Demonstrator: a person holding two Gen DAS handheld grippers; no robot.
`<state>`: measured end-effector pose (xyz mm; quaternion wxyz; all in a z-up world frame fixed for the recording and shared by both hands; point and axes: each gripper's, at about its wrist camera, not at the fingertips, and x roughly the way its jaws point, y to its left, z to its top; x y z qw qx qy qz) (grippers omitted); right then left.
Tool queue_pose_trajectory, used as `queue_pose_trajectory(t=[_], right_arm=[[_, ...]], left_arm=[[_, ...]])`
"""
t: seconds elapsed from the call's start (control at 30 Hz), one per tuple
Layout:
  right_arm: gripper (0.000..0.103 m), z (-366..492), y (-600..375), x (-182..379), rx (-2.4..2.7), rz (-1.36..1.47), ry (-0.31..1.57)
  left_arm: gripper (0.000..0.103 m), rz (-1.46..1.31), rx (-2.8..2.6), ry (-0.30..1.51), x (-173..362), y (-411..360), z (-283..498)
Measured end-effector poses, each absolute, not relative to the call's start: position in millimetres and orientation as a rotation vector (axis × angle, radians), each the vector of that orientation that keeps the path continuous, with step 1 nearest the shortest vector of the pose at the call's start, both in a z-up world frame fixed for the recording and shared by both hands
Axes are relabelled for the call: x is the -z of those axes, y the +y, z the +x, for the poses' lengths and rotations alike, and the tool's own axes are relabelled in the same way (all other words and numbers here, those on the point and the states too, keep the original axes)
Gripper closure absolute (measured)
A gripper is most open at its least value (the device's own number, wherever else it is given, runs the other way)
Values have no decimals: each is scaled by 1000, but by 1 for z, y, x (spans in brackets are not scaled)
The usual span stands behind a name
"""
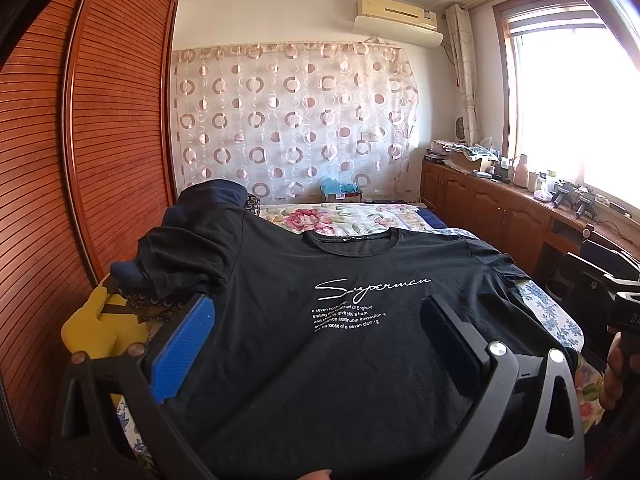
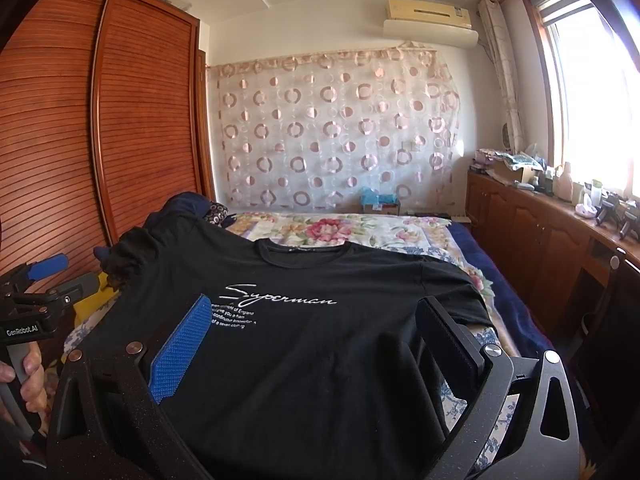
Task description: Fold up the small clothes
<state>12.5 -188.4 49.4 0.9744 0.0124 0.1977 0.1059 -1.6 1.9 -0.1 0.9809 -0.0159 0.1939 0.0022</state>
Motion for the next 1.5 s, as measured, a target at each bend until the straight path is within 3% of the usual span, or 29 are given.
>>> queue_pose_trajectory(t=[1.5], right_arm=[[0,17,-179,-53,-224,27,394]], left_arm=[[0,-20,-7,378,-4,3,-3]])
